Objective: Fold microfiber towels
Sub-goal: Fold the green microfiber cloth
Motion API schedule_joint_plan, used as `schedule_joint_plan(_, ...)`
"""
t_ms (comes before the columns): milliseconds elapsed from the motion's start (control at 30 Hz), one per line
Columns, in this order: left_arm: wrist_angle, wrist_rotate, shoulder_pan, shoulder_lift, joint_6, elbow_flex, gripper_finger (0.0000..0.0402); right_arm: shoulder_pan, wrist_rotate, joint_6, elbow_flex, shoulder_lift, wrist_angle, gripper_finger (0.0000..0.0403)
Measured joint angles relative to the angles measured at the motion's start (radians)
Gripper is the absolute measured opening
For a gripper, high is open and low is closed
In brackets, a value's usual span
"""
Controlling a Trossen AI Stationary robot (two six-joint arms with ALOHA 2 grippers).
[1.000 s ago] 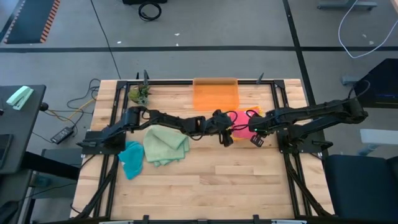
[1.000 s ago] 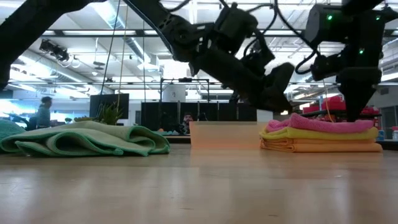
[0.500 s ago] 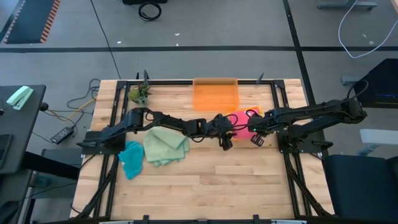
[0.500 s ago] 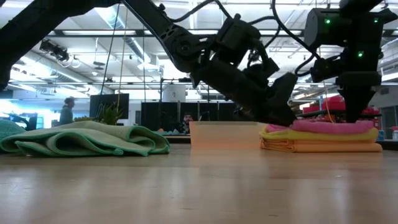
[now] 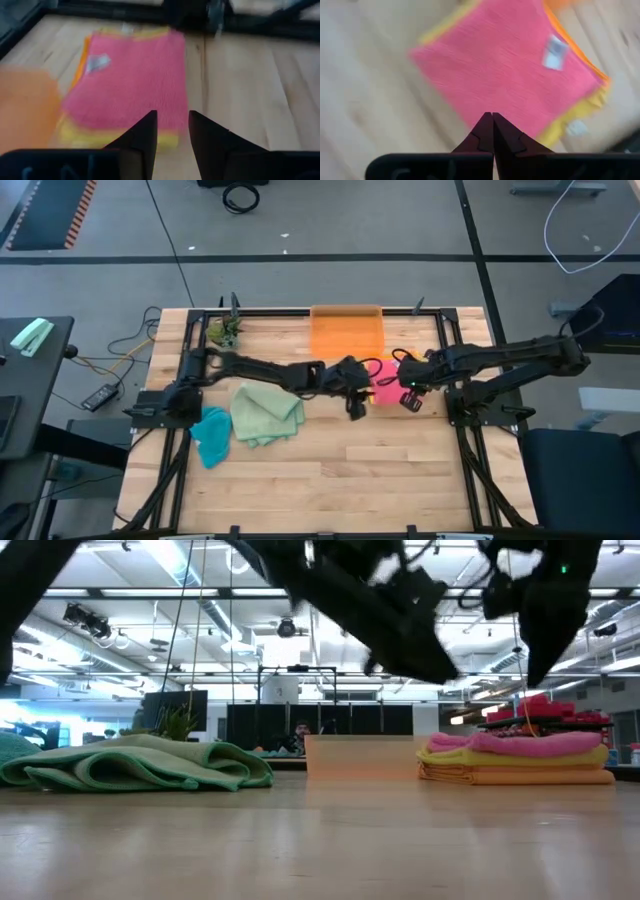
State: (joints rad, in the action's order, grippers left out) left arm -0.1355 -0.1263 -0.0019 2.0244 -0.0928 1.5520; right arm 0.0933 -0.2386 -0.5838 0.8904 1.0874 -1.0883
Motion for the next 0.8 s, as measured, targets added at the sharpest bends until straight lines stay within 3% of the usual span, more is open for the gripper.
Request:
schedule_joint_plan(300,-0.687,-0.076,-0.059,-0.177,-0.074,-0.004,0.0134,0.207,-0.107,0.038,-0.067,0.008,0.404,0.0003)
schedule_joint_plan(400,-0.806,-0.086,-0.110,-0.201,-0.144,-0.066,0.0142,0.240,-0.137,0.057,-0.116,0.023,0.586,0.0003)
schedule_joint_plan(567,-0.740,-0.148,-0.251,-0.301,-0.249,-0.248,0.0148,0.266,-0.146,0.115,-0.203,0.085,0.893,0.0003)
schedule_joint_plan(800,-0.347,-0.237,-0.391,-0.384,-0.306,-0.475,0.0140,0.272,-0.148,0.190,-0.244,0.244,1.181,0.0015)
